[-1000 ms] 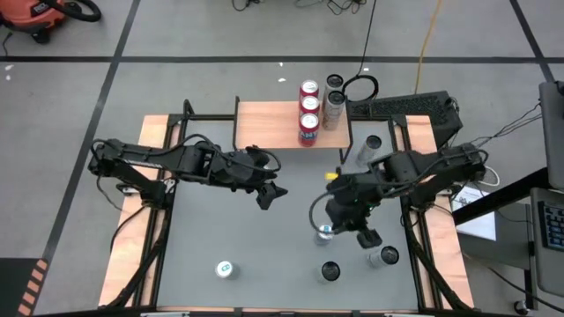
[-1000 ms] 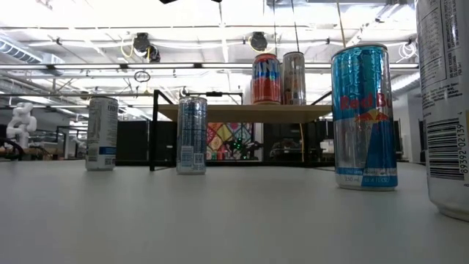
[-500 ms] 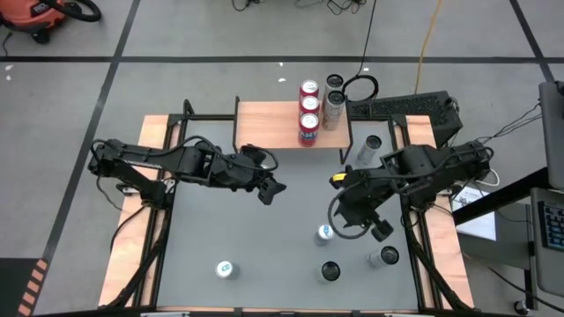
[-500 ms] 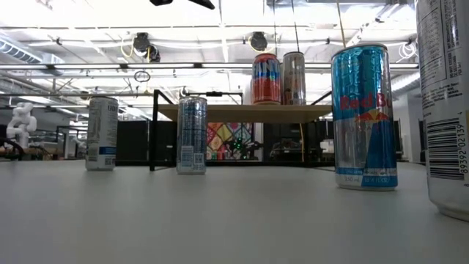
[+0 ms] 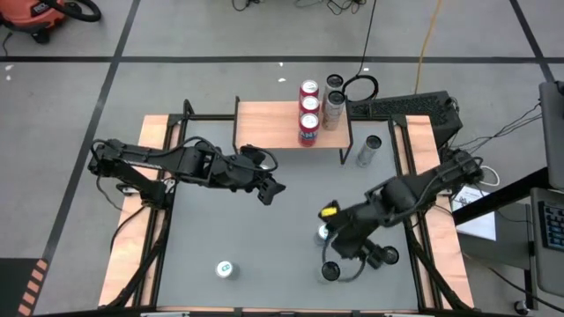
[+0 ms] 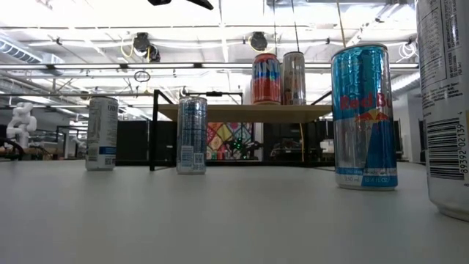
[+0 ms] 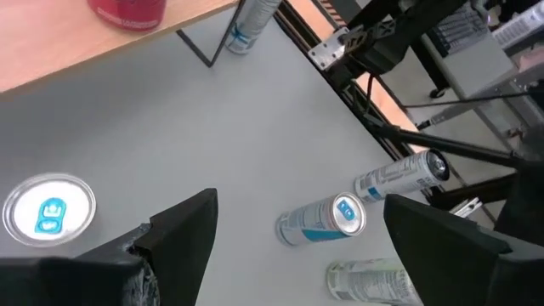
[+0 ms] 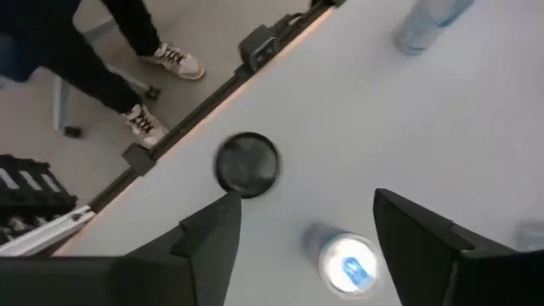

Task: Place canned beverage on shelf
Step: Put the yellow soda can on the shelf aligned with the other yellow soda can

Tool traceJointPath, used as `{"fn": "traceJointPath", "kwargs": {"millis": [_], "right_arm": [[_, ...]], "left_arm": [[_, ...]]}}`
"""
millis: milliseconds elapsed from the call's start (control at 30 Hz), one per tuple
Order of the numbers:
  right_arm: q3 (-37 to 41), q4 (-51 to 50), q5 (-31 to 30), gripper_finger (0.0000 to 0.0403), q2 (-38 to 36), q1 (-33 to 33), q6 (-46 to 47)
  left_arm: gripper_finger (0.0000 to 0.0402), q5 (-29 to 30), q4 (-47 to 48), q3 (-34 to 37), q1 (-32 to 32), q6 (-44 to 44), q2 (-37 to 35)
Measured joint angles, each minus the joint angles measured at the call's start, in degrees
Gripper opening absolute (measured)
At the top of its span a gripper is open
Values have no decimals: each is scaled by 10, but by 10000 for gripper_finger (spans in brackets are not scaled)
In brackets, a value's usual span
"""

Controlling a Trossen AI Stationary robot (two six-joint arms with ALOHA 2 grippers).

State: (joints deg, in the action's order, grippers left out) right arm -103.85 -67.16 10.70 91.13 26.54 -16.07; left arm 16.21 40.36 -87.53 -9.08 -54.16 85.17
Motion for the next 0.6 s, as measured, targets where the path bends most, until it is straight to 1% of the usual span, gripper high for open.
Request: {"fn": "traceJointPath", "kwargs": {"millis": [100, 200, 267, 433, 600], "right_arm": [[0, 12, 8, 244, 25, 17, 35], [0, 35, 49, 261, 53, 29, 75], [0, 40, 60, 275, 68, 38, 94], [0, 39, 56, 306, 99, 51, 98], [0, 39, 29, 315, 129, 52, 108]], "left_arm": [[338, 0, 11, 0, -1, -22, 0], [338, 0, 17, 0, -3, -25, 0], [338, 0, 23, 0, -3, -25, 0], [338, 0, 29, 0, -3, -21, 0], [338, 0, 29, 0, -6, -21, 0]]}}
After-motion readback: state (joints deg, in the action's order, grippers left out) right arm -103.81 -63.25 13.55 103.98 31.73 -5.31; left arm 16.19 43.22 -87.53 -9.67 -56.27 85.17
